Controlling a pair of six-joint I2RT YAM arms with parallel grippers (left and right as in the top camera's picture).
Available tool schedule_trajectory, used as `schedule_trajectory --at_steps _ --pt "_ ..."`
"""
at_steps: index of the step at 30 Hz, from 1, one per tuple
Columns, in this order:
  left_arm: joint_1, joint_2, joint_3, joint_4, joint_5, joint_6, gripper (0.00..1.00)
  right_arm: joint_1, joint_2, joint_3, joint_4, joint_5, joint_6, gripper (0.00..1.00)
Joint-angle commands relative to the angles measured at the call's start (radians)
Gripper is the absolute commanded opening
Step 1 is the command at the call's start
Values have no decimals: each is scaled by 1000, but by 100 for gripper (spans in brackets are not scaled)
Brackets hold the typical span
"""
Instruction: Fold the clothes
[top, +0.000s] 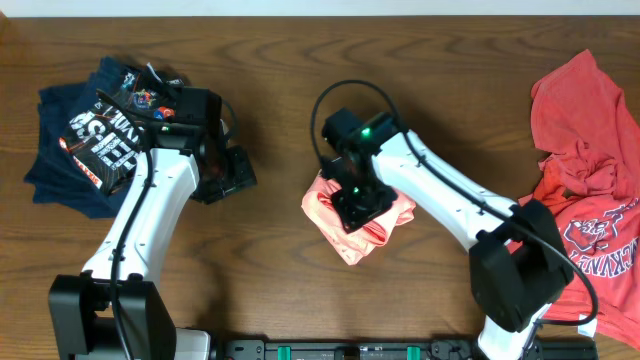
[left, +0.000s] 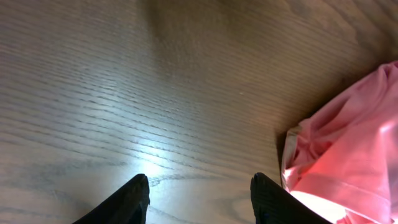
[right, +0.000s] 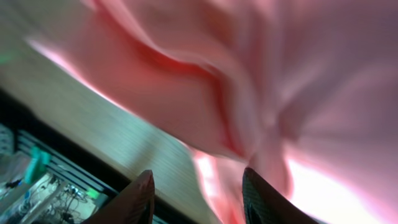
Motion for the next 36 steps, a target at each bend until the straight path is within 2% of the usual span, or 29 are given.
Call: schedule_trajectory --at_steps 1,4,6,8,12,19,24,28,29,33,34,36 --pt "-1 3 5 13 119 57 55 -70 -37 90 -27 191 87 42" --pt "-6 3 5 70 257 105 57 -131 -90 115 -14 307 157 44" --pt "-19 3 5 134 333 138 58 -178 -114 114 2 299 153 48" --pt "-45 3 5 208 370 150 60 -222 -116 111 -4 229 124 44" --pt "-125 6 5 305 364 189 61 -253 -100 41 19 80 74 42" --pt "-273 90 3 309 221 194 62 -239 -99 -222 202 -19 77 40" --pt "-316 211 3 308 211 193 62 -249 -99 -404 397 41 122 40" --pt "-327 294 3 294 213 188 62 -269 -99 -481 563 148 122 42" --pt "-328 307 3 285 215 185 61 -275 -99 -486 595 185 122 43" --pt "-329 324 3 243 215 186 60 -294 -100 -481 698 321 118 58" --pt "-329 323 3 233 215 185 56 -302 -100 -476 718 351 101 62" --pt "-323 310 4 211 215 177 53 -314 -100 -459 726 394 75 64"
